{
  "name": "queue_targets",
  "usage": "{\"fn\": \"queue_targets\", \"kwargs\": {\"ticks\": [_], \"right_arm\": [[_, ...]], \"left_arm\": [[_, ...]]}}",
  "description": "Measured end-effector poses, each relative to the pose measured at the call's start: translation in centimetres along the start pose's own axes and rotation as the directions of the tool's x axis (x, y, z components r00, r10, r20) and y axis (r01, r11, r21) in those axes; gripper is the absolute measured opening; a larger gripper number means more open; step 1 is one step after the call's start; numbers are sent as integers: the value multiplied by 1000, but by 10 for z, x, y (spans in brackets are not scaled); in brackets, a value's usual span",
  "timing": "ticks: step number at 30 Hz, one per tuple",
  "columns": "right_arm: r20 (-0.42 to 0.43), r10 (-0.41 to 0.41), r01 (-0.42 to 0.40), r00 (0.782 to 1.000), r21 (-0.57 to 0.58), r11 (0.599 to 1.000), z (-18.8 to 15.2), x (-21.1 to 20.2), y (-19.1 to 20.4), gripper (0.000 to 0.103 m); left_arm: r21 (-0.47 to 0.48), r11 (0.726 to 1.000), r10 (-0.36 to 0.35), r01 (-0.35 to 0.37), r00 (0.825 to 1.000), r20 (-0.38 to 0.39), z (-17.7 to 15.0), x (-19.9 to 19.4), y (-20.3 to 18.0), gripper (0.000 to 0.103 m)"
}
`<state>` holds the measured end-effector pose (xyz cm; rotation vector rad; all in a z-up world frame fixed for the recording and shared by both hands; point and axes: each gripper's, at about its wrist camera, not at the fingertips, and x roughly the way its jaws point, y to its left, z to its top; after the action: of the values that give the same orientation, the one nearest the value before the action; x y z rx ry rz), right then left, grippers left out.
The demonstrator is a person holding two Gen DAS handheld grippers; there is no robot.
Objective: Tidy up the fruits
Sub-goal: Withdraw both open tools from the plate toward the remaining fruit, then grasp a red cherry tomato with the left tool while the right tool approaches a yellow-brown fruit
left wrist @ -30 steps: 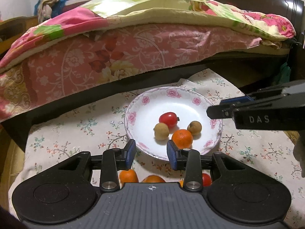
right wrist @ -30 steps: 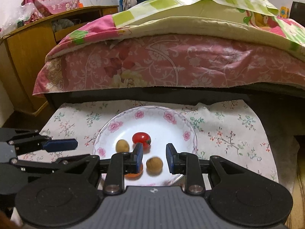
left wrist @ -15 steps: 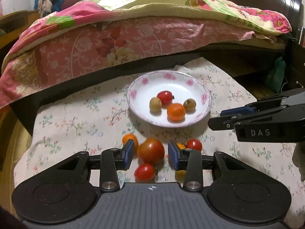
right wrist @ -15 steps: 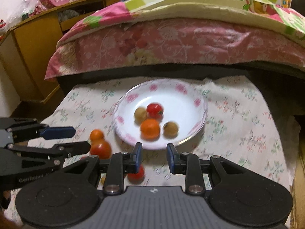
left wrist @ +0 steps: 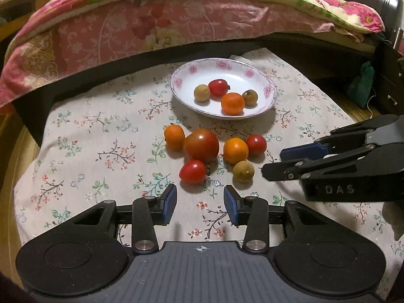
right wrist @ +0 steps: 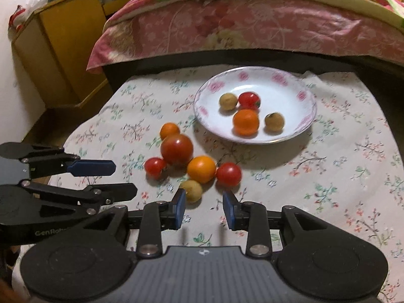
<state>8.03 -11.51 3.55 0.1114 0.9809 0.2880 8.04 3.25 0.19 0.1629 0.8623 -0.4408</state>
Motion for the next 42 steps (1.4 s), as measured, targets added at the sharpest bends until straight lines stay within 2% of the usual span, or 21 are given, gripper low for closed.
{"fn": "queue_targets", "kwargs": {"ticks": [6, 14, 17, 22, 24, 29, 33, 39, 42], "right_arm": [[-17, 24, -25, 1000, -12, 1000, -3, 17, 5, 32], [-37, 41, -41, 999, -2, 999, 0, 40, 6, 32], [-24, 33, -34, 999, -34, 999, 2, 45, 9, 32], [-15, 26, -27, 1000, -60, 998, 2, 46, 11, 32], [-23, 14, -16, 1000, -76, 997, 3, 46, 12, 27], [-39, 5, -7, 999, -47, 999, 4, 39, 3, 27], [-50, -13, 11, 999, -31, 999, 4, 32, -3, 27], [-77, -16, 16, 997, -7, 1000, 1, 32, -9, 27], [-81, -2, 2, 997, -5, 1000, 2, 31, -8, 27]], "left_arm": [[15, 999, -32, 32, 999, -25, -4, 6, 0, 54], [7, 999, -39, 40, 998, -40, -6, 11, 8, 58], [2, 1000, -31, 32, 998, -48, -5, 15, 11, 60], [19, 999, -30, 31, 998, -48, -2, 21, 7, 59], [34, 999, -22, 24, 999, -38, 0, 24, 4, 59], [46, 999, -10, 11, 1000, -23, 5, 35, 1, 59], [19, 1000, -5, 5, 1000, -20, 9, 44, 3, 59], [34, 999, 6, -6, 1000, -6, 15, 49, -6, 57], [33, 999, 19, -18, 1000, -22, 12, 52, -5, 46]]}}
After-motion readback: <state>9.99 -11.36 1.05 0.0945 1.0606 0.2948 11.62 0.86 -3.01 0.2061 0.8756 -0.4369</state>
